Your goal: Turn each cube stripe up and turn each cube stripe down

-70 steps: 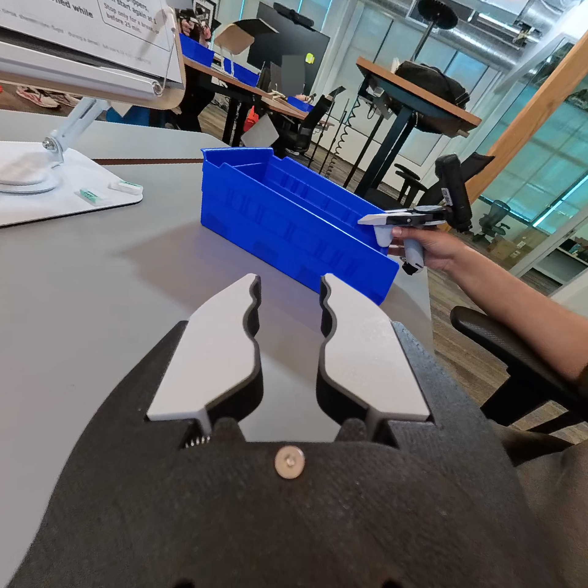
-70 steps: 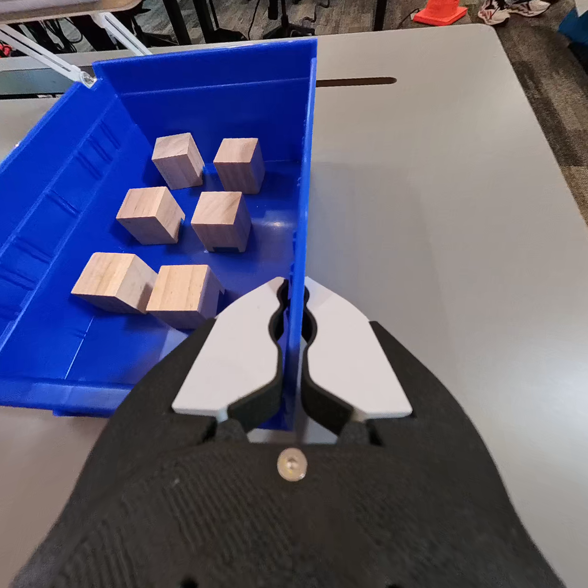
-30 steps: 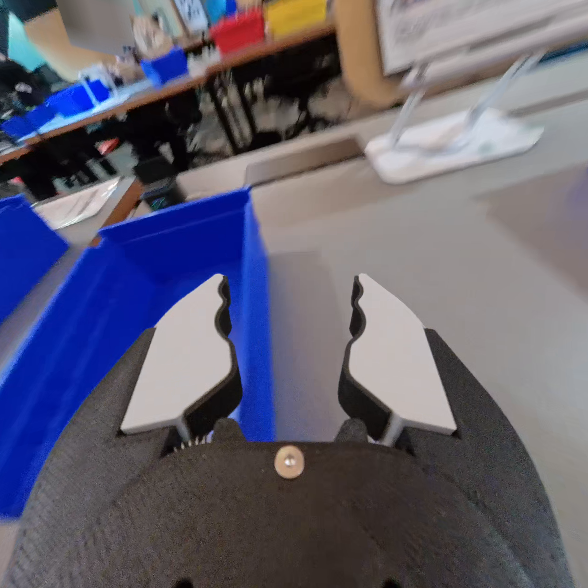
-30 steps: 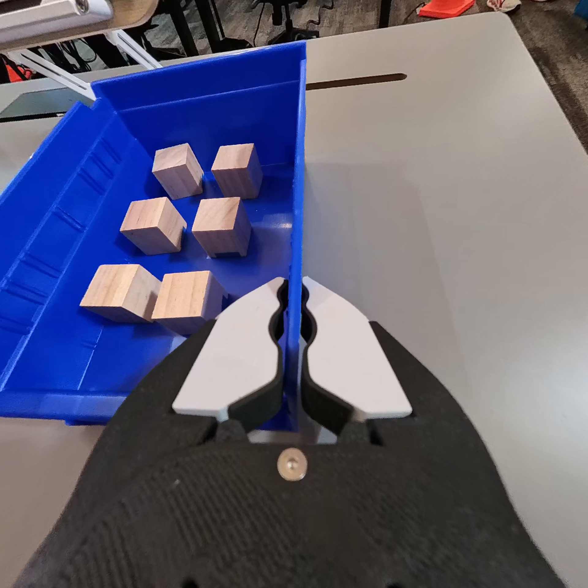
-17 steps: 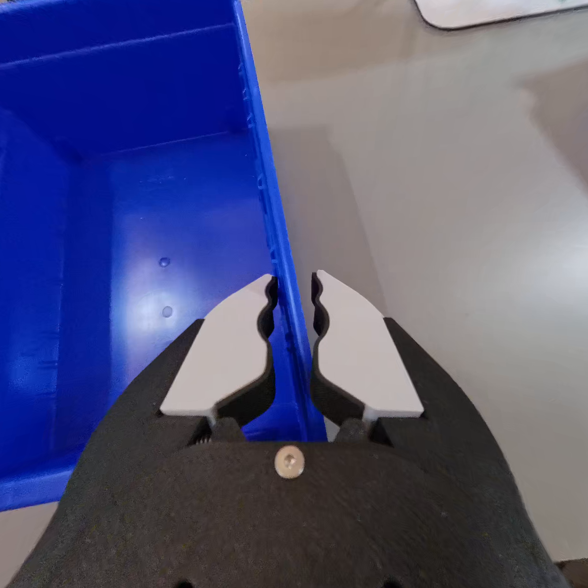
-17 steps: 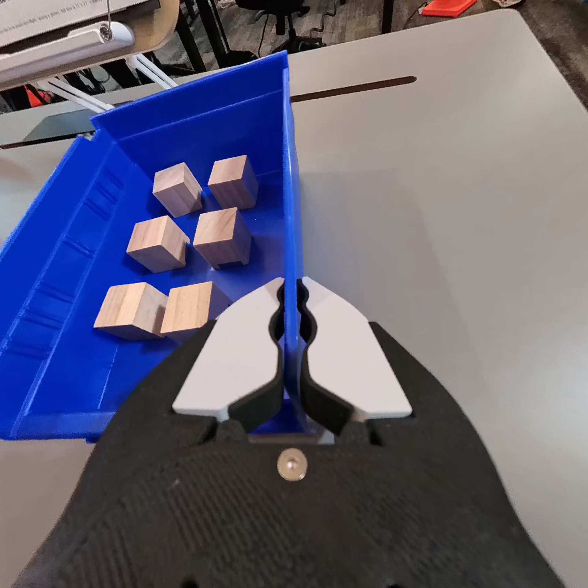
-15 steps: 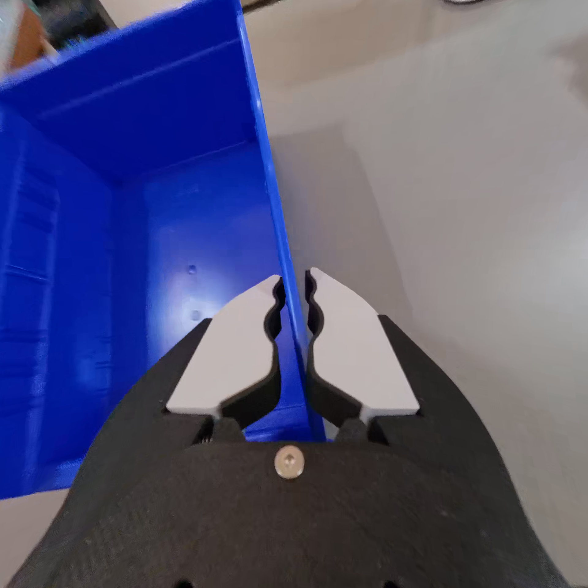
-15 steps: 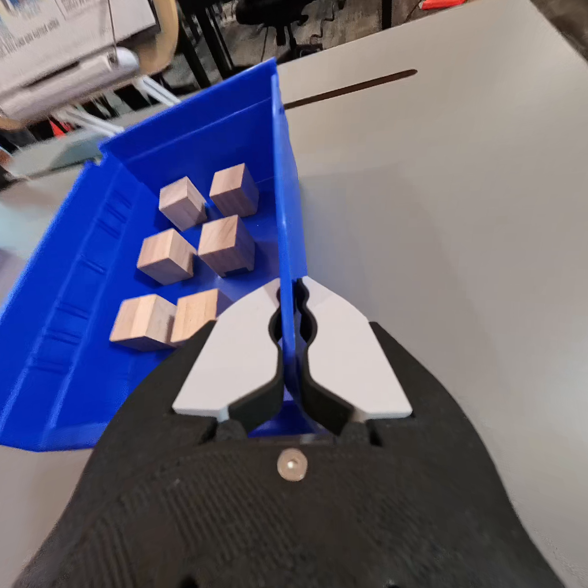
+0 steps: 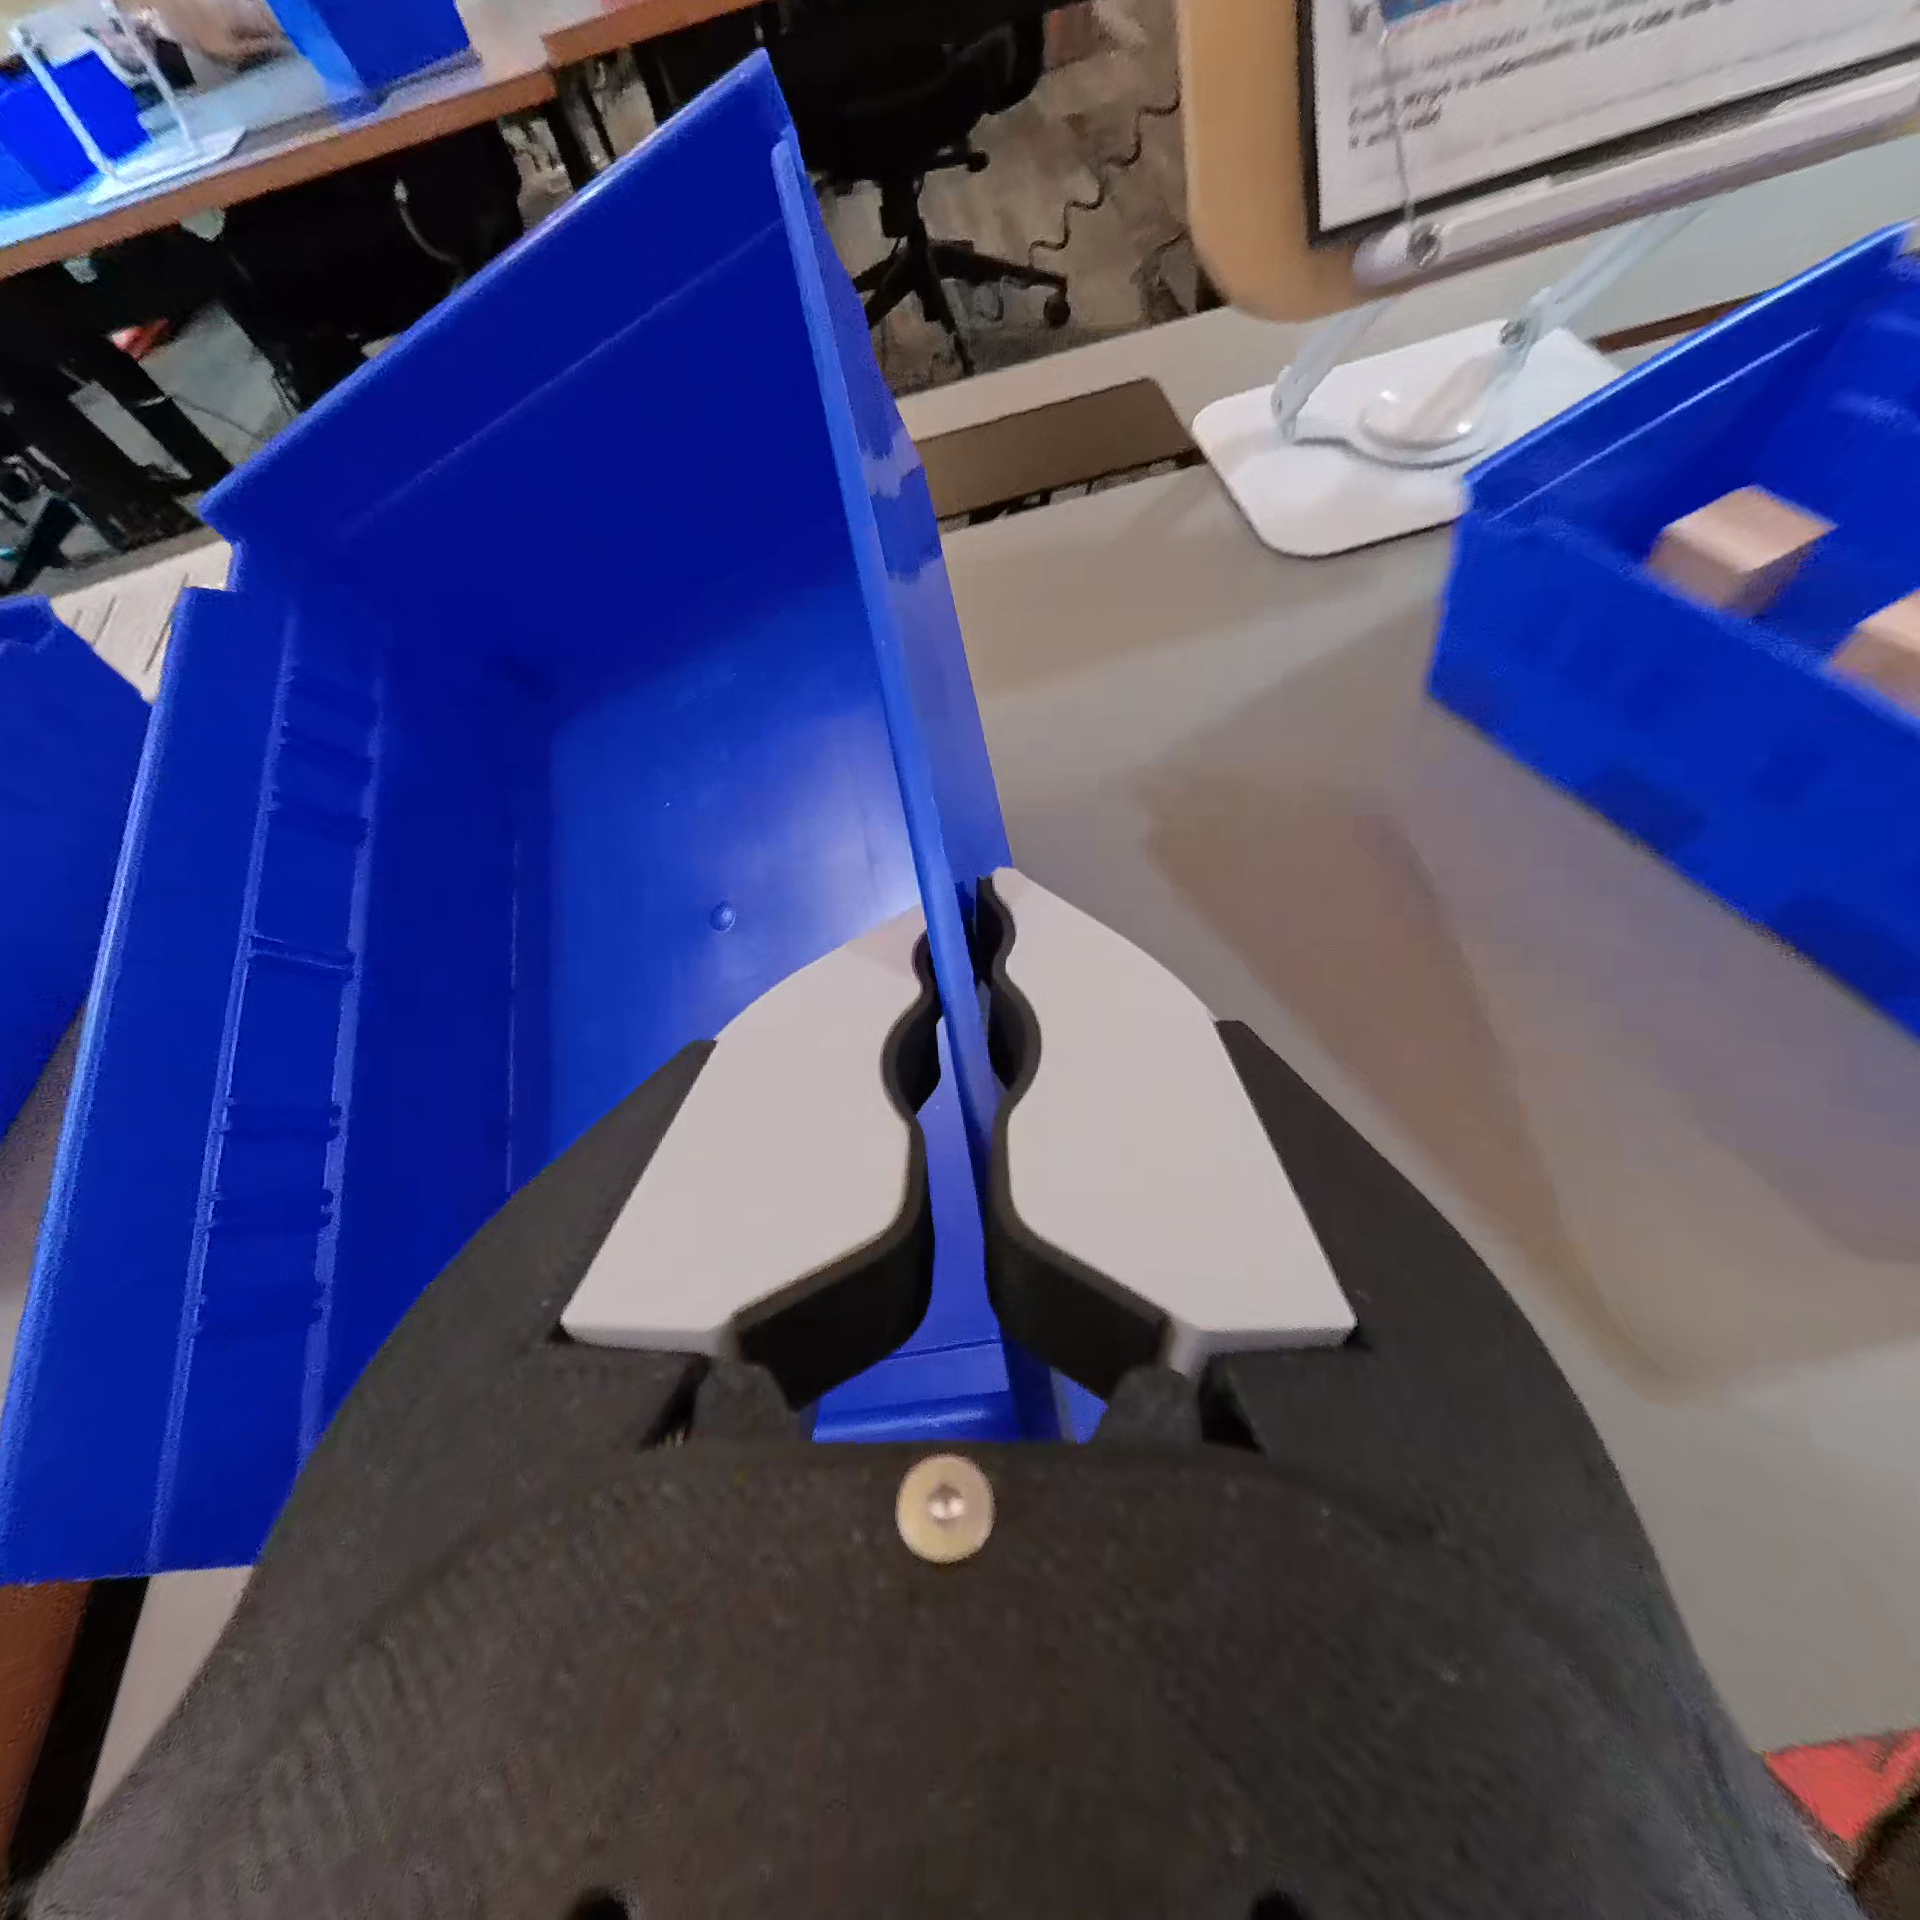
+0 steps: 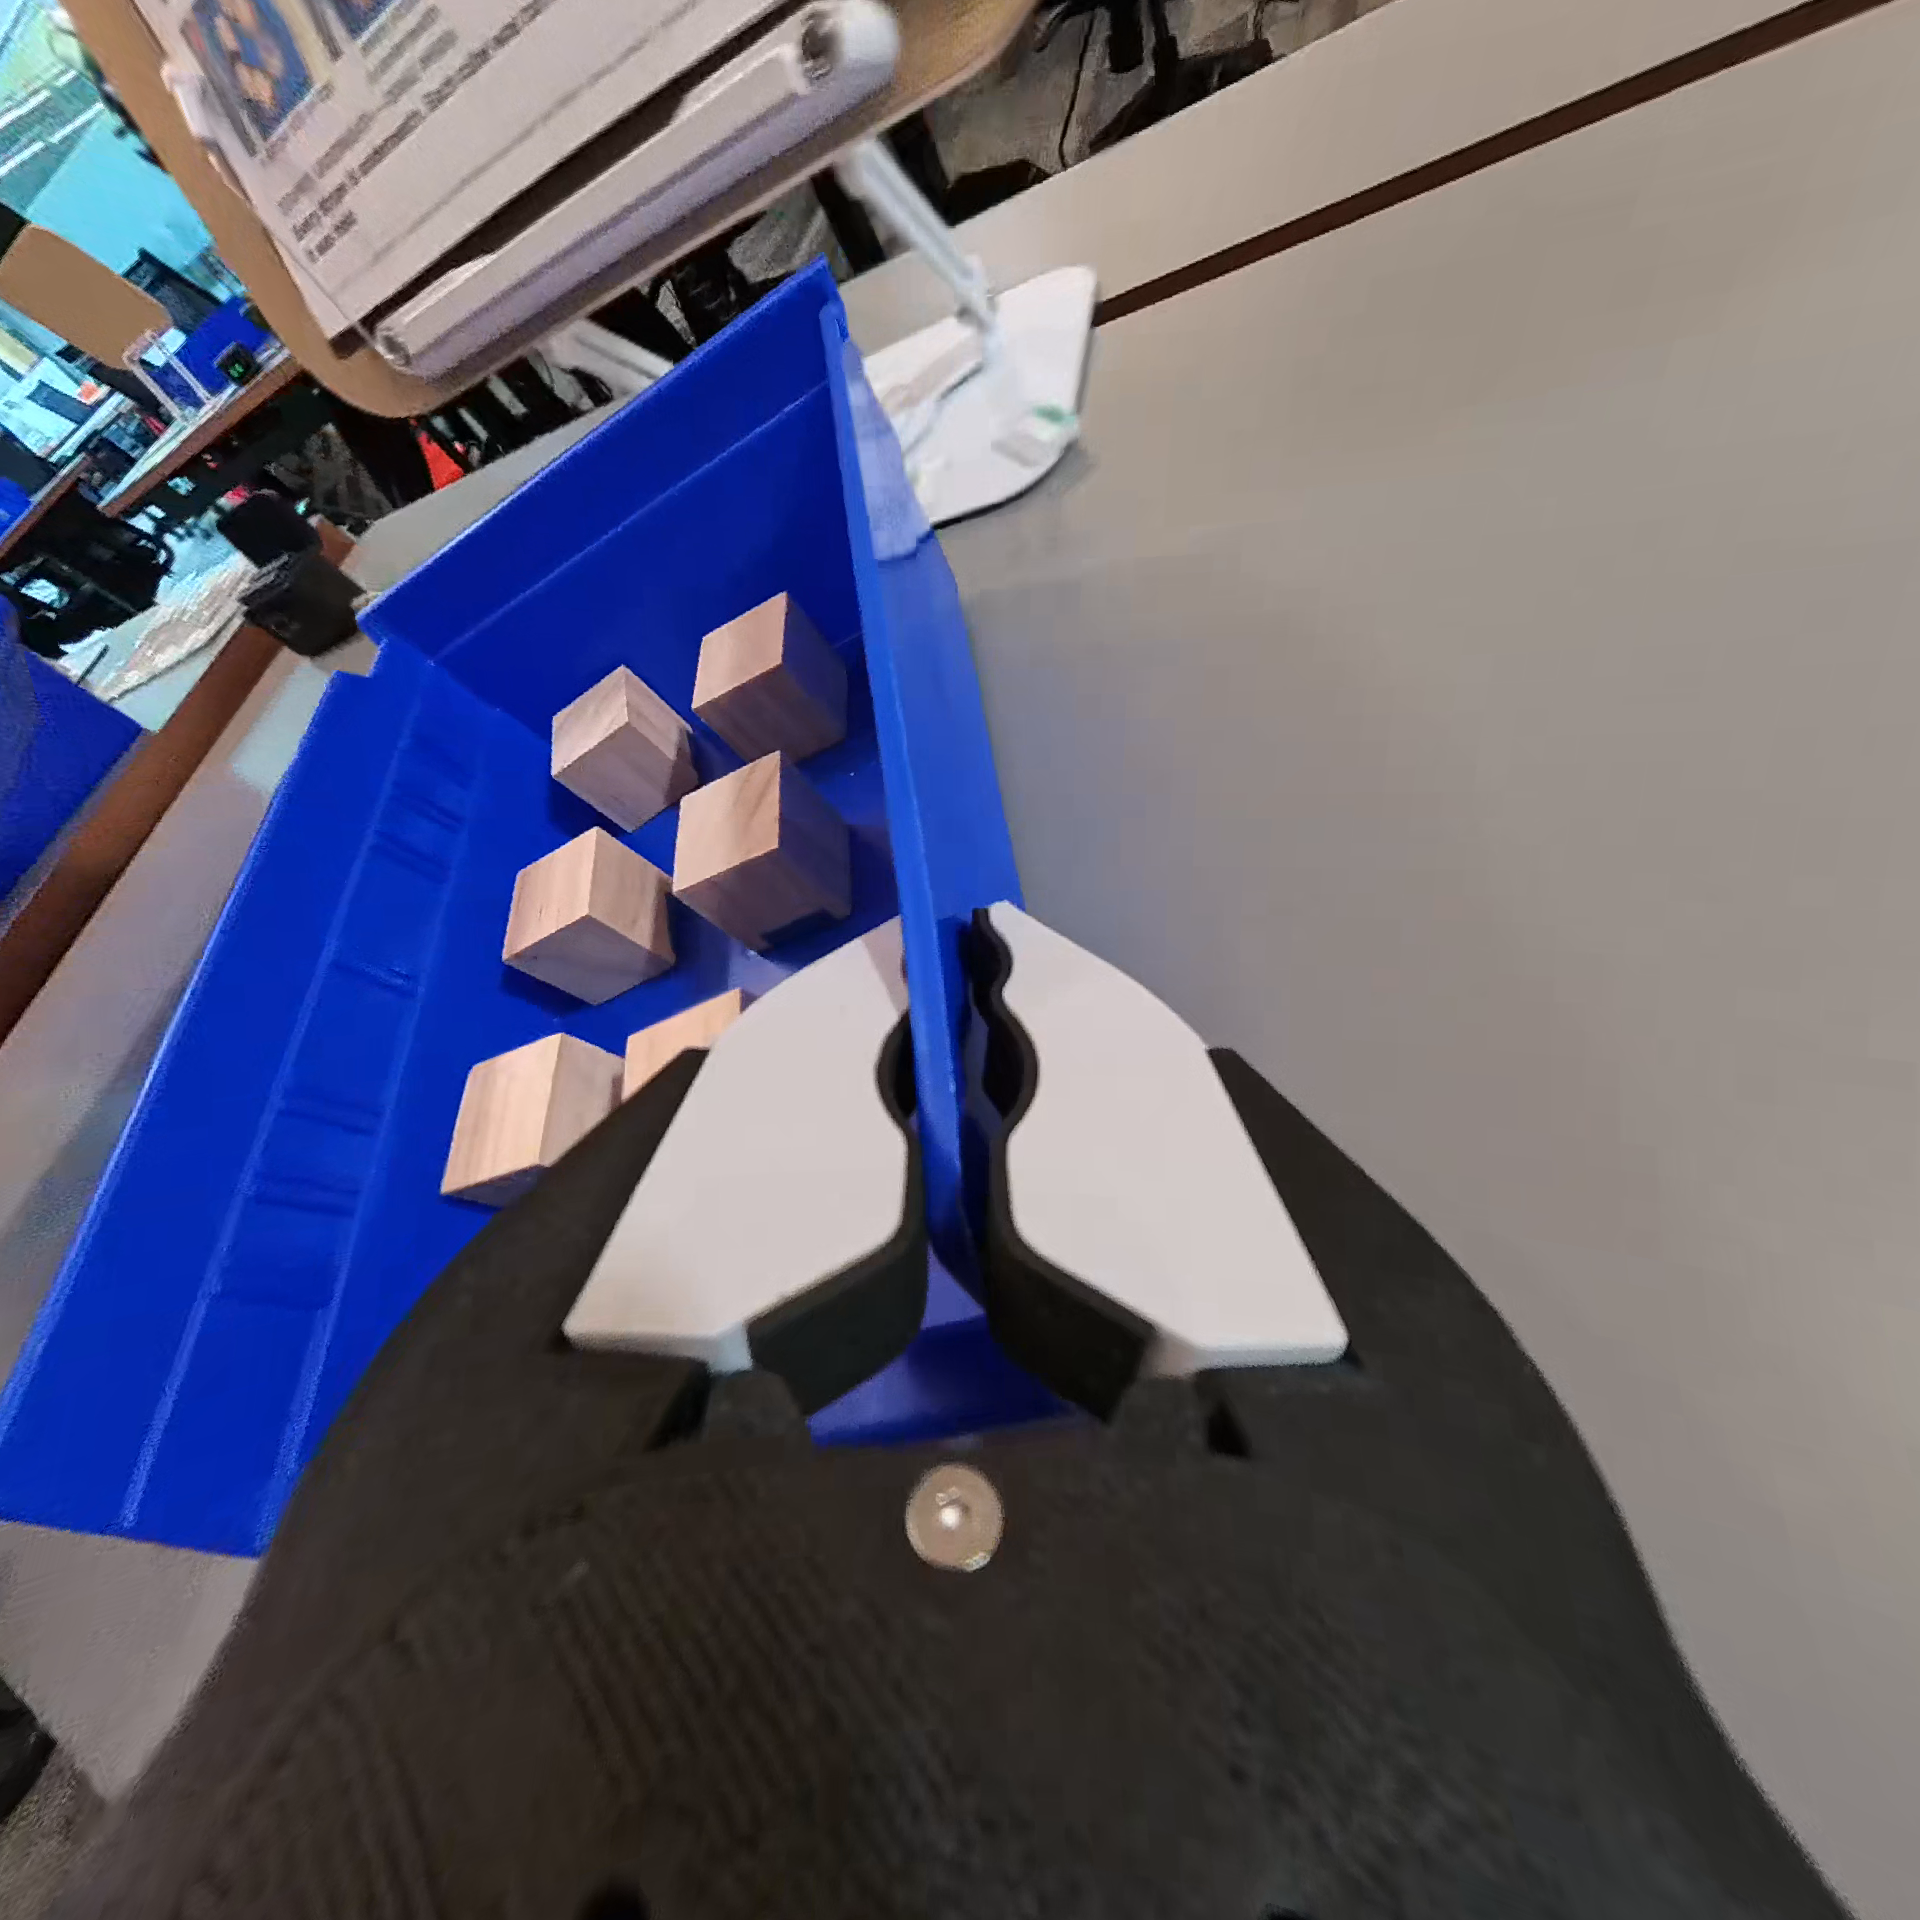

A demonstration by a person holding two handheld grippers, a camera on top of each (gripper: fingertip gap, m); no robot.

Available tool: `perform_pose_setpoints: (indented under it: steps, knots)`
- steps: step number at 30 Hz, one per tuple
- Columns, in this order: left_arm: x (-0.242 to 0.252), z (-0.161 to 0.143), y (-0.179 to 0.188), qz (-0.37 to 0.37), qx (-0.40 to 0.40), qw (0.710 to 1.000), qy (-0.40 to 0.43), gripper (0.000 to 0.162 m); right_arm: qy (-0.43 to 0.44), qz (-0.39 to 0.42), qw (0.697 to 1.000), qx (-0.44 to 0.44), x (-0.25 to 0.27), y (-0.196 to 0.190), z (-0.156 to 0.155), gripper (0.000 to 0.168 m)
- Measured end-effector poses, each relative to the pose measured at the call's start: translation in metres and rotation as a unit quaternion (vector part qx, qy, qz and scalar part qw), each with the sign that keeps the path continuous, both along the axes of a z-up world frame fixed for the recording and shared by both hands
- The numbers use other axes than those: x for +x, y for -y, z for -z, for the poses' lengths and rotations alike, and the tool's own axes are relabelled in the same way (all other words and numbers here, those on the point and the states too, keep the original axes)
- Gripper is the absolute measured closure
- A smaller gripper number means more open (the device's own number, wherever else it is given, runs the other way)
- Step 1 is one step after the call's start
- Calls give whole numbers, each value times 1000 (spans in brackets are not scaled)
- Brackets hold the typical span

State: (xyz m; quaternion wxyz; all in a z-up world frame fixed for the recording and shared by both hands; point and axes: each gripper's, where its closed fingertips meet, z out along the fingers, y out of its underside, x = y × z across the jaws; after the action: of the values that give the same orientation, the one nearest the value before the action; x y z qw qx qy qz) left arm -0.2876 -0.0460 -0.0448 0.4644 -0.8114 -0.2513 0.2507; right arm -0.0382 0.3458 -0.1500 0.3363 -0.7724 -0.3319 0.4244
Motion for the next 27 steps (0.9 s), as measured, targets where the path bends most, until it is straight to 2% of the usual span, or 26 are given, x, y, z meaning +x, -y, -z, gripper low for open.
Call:
perform_pose_setpoints:
  steps: [6, 10, 20, 24, 27]
  knots:
    - [2, -62, -15, 41, 19, 999, -10, 156, -17, 20, 999, -24, -89, 70, 5, 161]
    - [3, -92, -22, 38, 27, 998, -38, 156, -11, 50, 999, -17, -144, 121, 5, 160]
    - [15, -106, -24, 45, 38, 997, -51, 156, 1, 65, 998, -14, -236, 255, 5, 160]
    - [15, -106, -22, 52, 44, 997, -45, 156, 7, 31, 999, 4, -253, 306, 3, 154]
    - [16, -108, -21, 53, 49, 996, -44, 156, -5, -10, 1000, -3, -256, 326, 0, 147]
